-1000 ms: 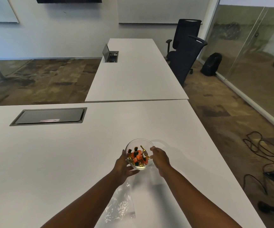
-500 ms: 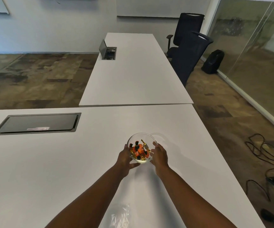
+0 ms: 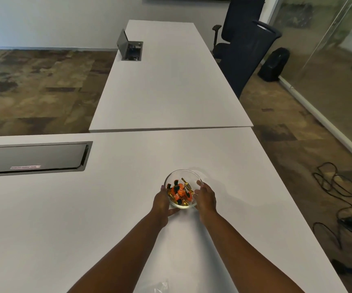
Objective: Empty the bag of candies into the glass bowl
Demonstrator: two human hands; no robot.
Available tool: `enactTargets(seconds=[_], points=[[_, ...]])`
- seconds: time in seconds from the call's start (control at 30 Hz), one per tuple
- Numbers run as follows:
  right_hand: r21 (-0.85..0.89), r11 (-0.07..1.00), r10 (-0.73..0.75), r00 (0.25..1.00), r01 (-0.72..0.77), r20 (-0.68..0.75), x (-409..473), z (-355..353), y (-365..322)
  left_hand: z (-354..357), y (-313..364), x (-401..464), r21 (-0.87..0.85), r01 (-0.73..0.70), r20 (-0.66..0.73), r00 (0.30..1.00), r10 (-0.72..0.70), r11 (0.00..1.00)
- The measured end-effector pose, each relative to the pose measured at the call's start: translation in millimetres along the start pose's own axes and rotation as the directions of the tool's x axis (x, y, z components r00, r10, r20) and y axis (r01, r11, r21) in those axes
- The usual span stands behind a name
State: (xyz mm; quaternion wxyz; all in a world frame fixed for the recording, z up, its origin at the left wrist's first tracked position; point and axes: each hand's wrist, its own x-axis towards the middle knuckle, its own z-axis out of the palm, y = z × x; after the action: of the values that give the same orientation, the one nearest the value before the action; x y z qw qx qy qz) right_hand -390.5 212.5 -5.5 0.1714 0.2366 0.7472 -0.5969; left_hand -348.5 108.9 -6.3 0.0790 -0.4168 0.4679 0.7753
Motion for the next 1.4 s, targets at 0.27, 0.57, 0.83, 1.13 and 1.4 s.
enactTargets(seconds=[0.27,0.57,0.83,1.13,1.4], points=[[-0.081,0.997,0.004,1.0,-0.005,-0.006,3,5,9,-2,-4,3,0.014,0.029,-0.048,0.998,-0.028,0.999],[-0.087,0.996,-0.005,1.0,0.002,-0.03,6,5,12,1,-2,0,0.043,0.043,-0.074,0.996,-0.04,0.998],[-0.105,0.994,0.0,1.0,-0.003,-0.029,10,2,14,1,-3,-2,0.056,0.014,-0.074,0.997,-0.009,0.998],[-0.081,0.996,0.034,0.999,-0.032,0.025,9,-1,11,2,0,-3,0.112,-0.005,-0.116,0.993,0.018,0.994],[-0.144,0.989,0.045,0.999,-0.04,0.031,3,-12,-5,-8,7,-5,0.422,-0.088,-0.215,0.957,0.194,0.902]])
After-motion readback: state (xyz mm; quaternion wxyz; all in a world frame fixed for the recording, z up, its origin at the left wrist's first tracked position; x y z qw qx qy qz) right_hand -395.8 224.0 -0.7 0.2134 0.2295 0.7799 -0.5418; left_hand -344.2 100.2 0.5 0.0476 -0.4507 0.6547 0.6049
